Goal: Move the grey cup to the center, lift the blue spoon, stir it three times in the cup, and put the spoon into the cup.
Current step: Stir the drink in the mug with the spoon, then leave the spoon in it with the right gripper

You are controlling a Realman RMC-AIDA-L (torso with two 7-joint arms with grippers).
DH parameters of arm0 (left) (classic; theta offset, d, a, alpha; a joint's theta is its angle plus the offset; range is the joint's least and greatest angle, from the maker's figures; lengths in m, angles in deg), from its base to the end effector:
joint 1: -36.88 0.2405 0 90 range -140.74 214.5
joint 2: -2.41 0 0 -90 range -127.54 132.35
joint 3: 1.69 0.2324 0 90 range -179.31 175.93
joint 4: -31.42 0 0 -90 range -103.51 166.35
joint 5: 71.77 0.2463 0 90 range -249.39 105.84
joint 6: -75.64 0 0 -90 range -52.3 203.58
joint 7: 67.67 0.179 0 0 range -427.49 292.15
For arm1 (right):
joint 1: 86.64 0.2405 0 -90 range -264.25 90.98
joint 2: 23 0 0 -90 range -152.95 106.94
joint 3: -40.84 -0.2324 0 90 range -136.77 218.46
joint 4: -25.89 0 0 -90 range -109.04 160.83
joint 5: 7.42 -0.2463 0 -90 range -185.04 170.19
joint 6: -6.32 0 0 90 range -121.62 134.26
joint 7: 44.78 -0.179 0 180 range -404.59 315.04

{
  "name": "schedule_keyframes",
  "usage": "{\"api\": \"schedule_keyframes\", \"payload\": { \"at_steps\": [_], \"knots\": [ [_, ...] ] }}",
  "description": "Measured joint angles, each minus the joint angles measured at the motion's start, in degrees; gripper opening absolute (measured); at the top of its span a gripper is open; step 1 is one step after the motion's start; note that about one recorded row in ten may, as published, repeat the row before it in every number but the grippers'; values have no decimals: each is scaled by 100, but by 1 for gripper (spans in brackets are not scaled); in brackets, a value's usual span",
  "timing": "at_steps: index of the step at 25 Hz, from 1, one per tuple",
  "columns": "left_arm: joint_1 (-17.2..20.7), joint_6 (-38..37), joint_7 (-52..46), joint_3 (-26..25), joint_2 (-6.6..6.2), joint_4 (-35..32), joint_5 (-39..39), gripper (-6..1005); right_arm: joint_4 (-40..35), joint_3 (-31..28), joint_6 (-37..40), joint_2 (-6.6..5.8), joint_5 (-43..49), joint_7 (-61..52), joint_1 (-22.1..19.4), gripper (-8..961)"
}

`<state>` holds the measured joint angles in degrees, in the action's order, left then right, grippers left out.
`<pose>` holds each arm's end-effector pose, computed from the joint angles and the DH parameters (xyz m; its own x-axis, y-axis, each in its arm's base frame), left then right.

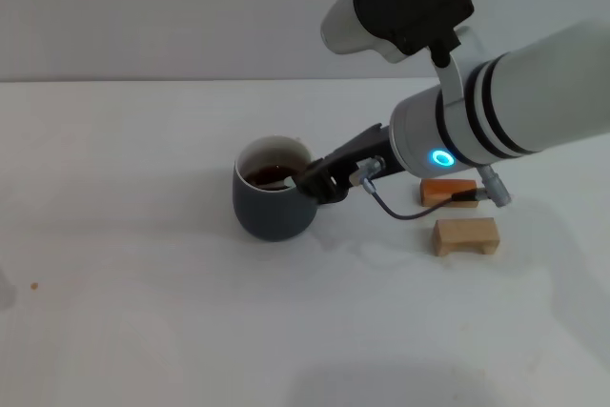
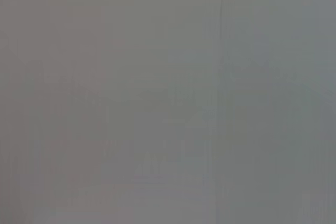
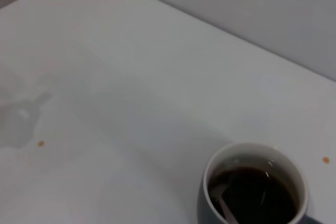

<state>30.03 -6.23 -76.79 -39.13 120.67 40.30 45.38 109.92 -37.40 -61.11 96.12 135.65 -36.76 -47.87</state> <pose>-0.4028 0.2491 0.0086 0.6952 -0.0655 0.7158 0.7185 0.0922 -0.6894 0.0391 0.3816 -0.0908 0.8250 -0.5605 -0.0722 -0.5352 -0.7340 -0.4181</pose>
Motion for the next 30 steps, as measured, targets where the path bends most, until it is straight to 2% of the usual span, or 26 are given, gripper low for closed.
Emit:
{"api": "schedule_keyframes", "payload": {
  "at_steps": [13, 30],
  "knots": [
    [-30, -5, 5, -27, -5, 0, 0, -2, -563, -61, 543, -28, 32, 115, 257, 158],
    [-14, 7, 6, -79, 5, 7, 0, -2, -492, -295, 174, -39, 62, 241, 154, 158]
  ]
}}
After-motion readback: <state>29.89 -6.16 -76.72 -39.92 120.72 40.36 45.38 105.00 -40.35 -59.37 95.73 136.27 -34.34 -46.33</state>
